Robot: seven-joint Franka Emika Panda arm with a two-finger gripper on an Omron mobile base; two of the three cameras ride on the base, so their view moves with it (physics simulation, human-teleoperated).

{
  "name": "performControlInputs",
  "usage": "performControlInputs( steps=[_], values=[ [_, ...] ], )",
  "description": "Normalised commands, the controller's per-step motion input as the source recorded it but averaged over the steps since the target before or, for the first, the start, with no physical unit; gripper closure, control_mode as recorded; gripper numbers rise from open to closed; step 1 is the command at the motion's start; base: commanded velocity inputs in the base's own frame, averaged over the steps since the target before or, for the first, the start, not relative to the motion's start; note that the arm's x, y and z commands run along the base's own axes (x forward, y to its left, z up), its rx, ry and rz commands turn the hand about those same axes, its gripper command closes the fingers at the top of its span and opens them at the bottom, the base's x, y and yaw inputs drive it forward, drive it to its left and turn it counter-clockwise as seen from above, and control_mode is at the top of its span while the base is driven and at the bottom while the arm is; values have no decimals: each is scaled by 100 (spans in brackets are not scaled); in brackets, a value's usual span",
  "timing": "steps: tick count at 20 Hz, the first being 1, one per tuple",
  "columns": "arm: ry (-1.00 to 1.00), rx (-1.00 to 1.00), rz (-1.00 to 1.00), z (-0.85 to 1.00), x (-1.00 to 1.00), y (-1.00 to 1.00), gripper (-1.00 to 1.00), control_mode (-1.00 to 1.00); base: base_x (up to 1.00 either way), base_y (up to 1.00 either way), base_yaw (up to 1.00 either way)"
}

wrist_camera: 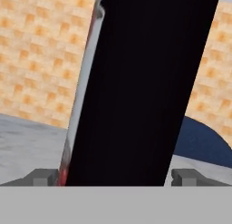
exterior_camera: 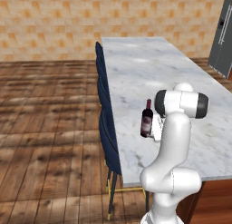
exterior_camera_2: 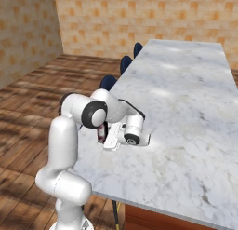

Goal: Get the candle and the wine from the cabinet and move them to the dining counter.

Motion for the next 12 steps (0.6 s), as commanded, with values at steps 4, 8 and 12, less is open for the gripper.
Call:
performControlInputs(
  steps=[4, 8, 12],
  values=[
    [0, 0, 0, -4, 11, -16, -100, -100, 0, 0, 0],
    [0, 0, 0, -9, 1, -17, -100, -100, 0, 0, 0],
    [0, 0, 0, -18, -14, -7, -100, -100, 0, 0, 0]
  ],
)
